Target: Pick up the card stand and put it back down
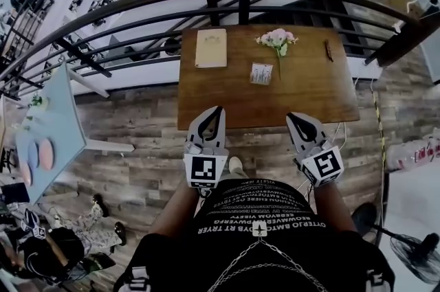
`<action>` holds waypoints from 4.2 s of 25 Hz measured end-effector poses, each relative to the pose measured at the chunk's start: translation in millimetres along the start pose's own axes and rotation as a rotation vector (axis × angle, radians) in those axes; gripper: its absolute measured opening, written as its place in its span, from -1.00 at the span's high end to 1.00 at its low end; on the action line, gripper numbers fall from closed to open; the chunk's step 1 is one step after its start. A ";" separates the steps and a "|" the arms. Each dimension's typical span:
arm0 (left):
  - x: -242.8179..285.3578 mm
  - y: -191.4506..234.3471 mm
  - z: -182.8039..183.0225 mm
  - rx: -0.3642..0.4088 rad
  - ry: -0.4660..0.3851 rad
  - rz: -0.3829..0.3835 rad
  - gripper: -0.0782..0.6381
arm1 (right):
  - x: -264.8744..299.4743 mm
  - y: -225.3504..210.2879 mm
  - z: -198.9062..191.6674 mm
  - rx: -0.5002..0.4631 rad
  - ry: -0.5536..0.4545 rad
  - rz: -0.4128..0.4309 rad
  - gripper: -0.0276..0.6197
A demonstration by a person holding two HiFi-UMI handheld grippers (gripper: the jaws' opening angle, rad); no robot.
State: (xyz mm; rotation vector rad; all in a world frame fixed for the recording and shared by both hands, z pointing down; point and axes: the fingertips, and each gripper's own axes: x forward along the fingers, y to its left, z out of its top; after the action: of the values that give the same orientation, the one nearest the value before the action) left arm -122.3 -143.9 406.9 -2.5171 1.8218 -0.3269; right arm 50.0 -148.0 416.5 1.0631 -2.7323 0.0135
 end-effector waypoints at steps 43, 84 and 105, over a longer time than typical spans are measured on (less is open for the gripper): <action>220.6 65.9 -33.8 -0.006 0.181 -0.001 0.70 | 210.3 -160.1 -291.4 0.298 0.450 0.210 0.44; 184.0 71.4 -44.1 -0.019 0.197 0.042 0.70 | 237.6 -169.2 -273.0 0.289 0.544 0.213 0.41; 126.7 61.9 -24.5 -0.009 0.092 -0.013 0.70 | 197.3 -122.2 -109.8 0.237 0.426 0.261 0.41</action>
State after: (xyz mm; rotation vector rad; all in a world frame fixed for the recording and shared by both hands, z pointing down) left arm -146.9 -280.3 442.5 -2.5618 1.8430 -0.4429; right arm 11.1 -361.0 554.7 0.6494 -2.4892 0.5492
